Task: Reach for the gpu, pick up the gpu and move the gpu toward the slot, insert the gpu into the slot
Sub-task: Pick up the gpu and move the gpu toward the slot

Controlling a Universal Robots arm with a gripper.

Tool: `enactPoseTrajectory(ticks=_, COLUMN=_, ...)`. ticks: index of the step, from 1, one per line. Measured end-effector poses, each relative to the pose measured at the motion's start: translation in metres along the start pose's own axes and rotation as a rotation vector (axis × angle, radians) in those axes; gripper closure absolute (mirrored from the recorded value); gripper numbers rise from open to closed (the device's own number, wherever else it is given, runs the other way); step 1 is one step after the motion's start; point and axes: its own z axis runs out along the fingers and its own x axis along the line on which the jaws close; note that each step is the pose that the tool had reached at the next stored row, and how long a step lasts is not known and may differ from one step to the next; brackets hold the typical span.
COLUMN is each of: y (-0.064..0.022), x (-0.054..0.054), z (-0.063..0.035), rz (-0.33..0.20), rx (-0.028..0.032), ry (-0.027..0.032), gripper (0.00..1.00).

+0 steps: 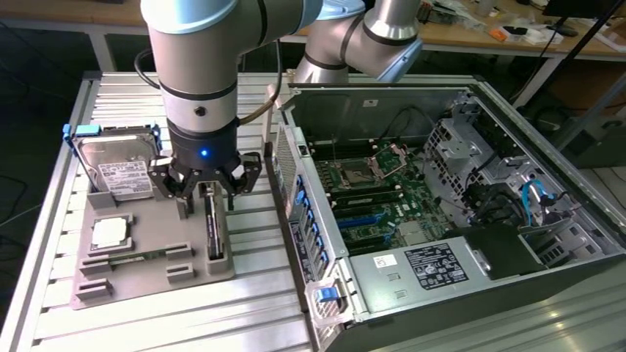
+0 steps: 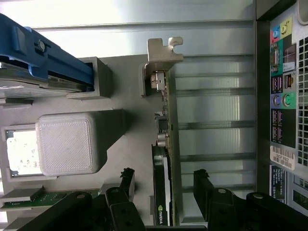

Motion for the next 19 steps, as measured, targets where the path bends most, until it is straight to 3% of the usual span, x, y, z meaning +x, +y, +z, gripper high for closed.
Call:
enactPoseTrajectory(ticks=3, y=0.0, x=0.0, z=0.0, rz=0.0, rx=0.0, ry=0.0, gripper=0.4)
enactPoseTrajectory(ticks=4, y=0.0, x=0.0, z=0.0, rz=0.0, rx=0.0, ry=0.0, gripper=0.47)
enactPoseTrajectory(ticks=8, y=0.0, x=0.0, z=0.0, rz=0.0, rx=0.0, ry=0.0, gripper=0.49)
enactPoseTrajectory(ticks=9, y=0.0, x=0.0, z=0.0, rz=0.0, rx=0.0, ry=0.0, gripper=0.56)
enactPoseTrajectory(ticks=19, y=0.0, x=-0.0019, z=0.0, rz=-0.047, rx=0.0001, ry=0.0, gripper=0.56)
